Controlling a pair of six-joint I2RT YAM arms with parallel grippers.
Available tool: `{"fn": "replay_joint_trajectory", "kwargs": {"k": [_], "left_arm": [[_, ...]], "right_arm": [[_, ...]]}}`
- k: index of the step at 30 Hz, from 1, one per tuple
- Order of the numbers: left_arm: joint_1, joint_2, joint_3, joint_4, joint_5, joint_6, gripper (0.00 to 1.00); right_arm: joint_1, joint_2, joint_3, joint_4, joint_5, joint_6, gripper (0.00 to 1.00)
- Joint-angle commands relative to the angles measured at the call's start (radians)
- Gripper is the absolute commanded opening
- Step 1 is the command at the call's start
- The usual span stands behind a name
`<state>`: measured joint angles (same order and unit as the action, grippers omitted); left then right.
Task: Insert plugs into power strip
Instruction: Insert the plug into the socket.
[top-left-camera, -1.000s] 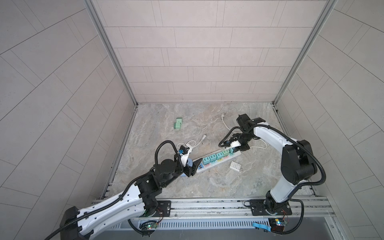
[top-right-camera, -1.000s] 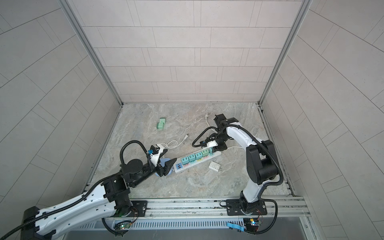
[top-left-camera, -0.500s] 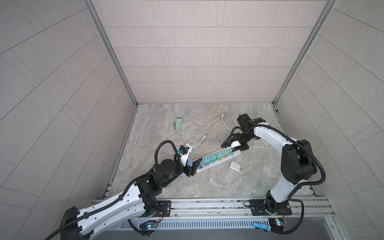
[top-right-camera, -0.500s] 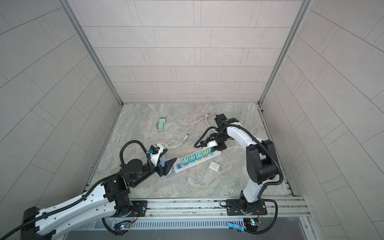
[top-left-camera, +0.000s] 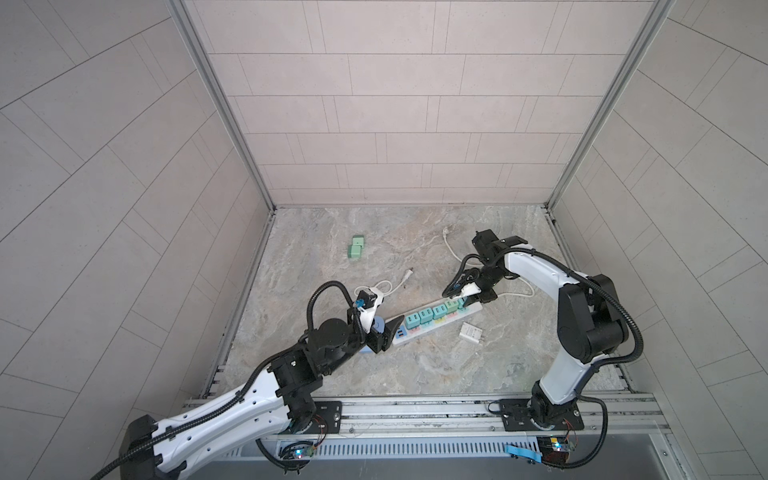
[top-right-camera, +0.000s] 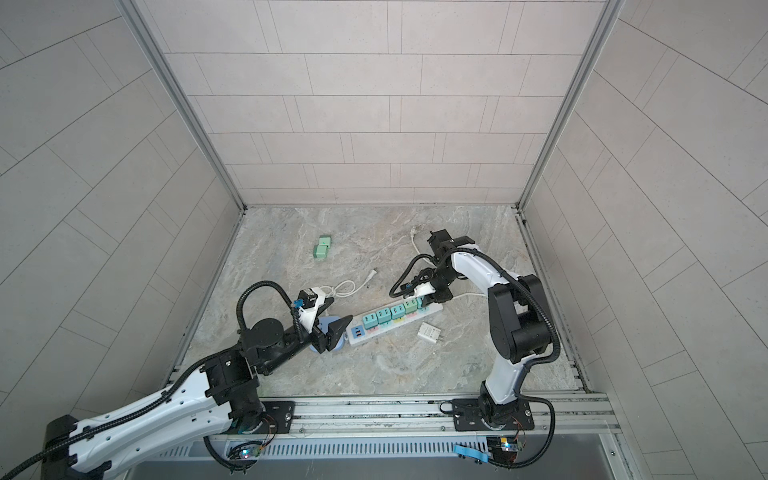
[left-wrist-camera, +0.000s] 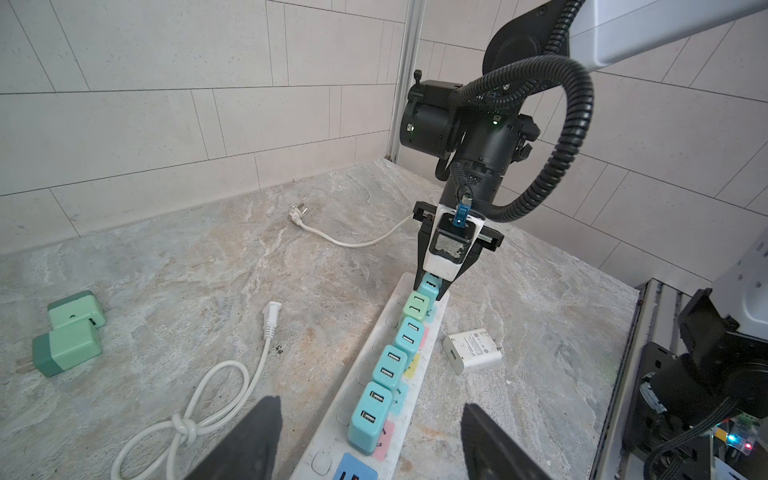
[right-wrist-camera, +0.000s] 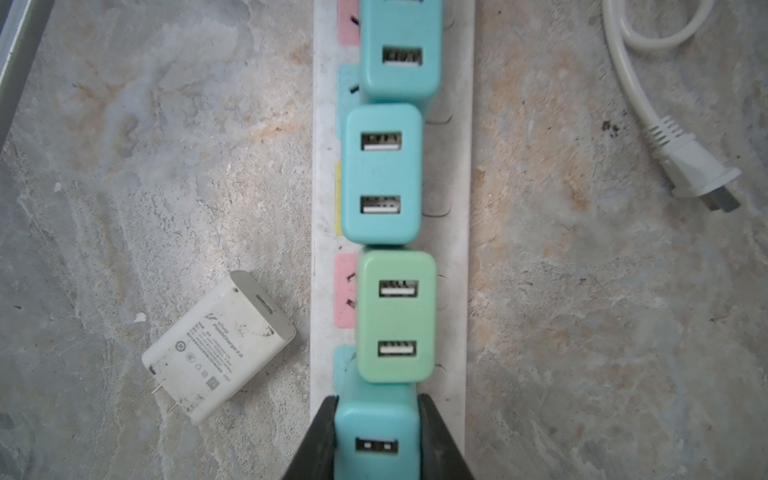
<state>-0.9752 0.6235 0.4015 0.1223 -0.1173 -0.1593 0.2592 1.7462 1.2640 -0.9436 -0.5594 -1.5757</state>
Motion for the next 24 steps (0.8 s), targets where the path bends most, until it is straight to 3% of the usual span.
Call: {"fn": "replay_joint_trajectory", "kwargs": {"k": [1, 8, 13, 16, 19, 21, 24], "left_arm": [[0.006, -0.01, -0.002, 0.018, -0.008, 0.001, 0.75], [0.006, -0.011, -0.006, 0.022, -0.004, 0.0, 0.75], [0.007, -0.023, -0.005, 0.011, -0.004, 0.0, 0.75], [0.006, -0.041, -0.006, -0.002, -0.027, 0.0, 0.75], [0.008, -0.06, 0.005, -0.035, -0.08, -0.008, 0.77], [0.013, -0.071, 0.014, -0.055, -0.106, -0.012, 0.78], [0.024, -0.08, 0.027, -0.078, -0.144, -0.019, 0.79]], "right_arm": [[0.014, 0.022, 0.006, -0.047, -0.02, -0.02, 0.0], [0.064, 0.067, -0.023, -0.013, 0.072, 0.009, 0.0], [0.066, 0.11, -0.02, -0.013, 0.064, 0.034, 0.02], [0.066, 0.094, -0.023, -0.007, 0.041, 0.037, 0.28], [0.059, 0.031, -0.042, 0.027, 0.019, 0.052, 0.4], [0.041, -0.014, -0.044, 0.039, -0.011, 0.065, 0.57], [0.018, -0.062, -0.02, 0.02, -0.021, 0.075, 0.64]]}}
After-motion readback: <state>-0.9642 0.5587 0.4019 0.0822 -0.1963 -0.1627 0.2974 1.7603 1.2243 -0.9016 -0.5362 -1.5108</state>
